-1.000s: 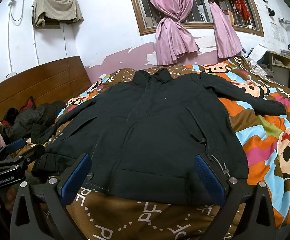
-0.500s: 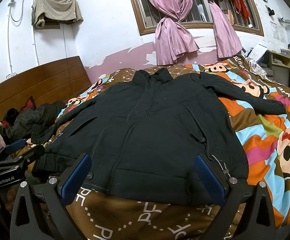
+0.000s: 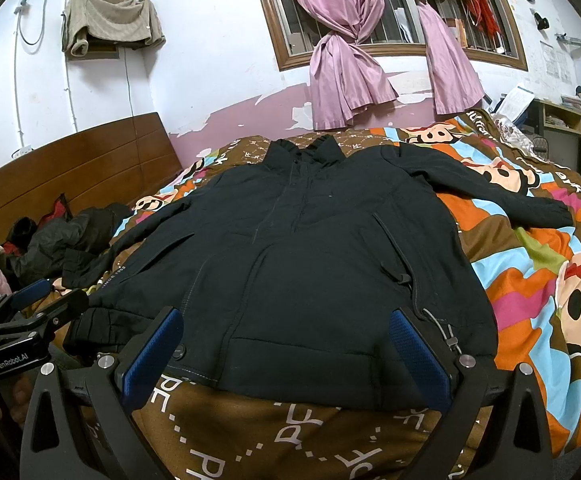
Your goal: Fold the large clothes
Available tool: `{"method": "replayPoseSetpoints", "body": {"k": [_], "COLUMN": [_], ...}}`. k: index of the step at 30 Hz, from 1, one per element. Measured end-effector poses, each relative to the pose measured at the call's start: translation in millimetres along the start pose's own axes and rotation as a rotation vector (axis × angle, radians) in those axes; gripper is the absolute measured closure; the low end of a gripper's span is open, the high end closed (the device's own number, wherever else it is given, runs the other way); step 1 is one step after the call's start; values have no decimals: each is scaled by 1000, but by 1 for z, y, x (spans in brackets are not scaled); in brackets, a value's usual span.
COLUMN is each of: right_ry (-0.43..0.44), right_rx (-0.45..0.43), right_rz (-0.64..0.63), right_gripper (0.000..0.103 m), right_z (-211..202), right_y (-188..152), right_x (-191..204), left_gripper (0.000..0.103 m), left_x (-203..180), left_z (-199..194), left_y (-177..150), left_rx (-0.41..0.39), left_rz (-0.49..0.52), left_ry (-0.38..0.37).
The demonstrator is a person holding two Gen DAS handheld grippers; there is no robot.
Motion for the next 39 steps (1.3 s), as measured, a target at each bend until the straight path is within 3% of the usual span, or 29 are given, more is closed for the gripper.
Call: {"method": "replayPoseSetpoints", "body": {"k": [39], "right_ry": [-1], "right_rx": [9], "right_rz": [6], "right_gripper": [0], "right_z": [4], "right_y": [-1], "right_x": [-1], "left_gripper": [2], "left_x": [0], "left_z": [1], "left_y": [0], "left_rx": [8], "left_rz": [-1], "left_ry": [1]}}
Point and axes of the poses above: each gripper's, at about its wrist camera, not at the fingertips, and z roughly the way its jaws point, x to its left, y to its top, the point moved 5 cm from there along z, roughly the way its jaws point, and after that the axes turned 3 degrees about y, right-handed, at the moved point
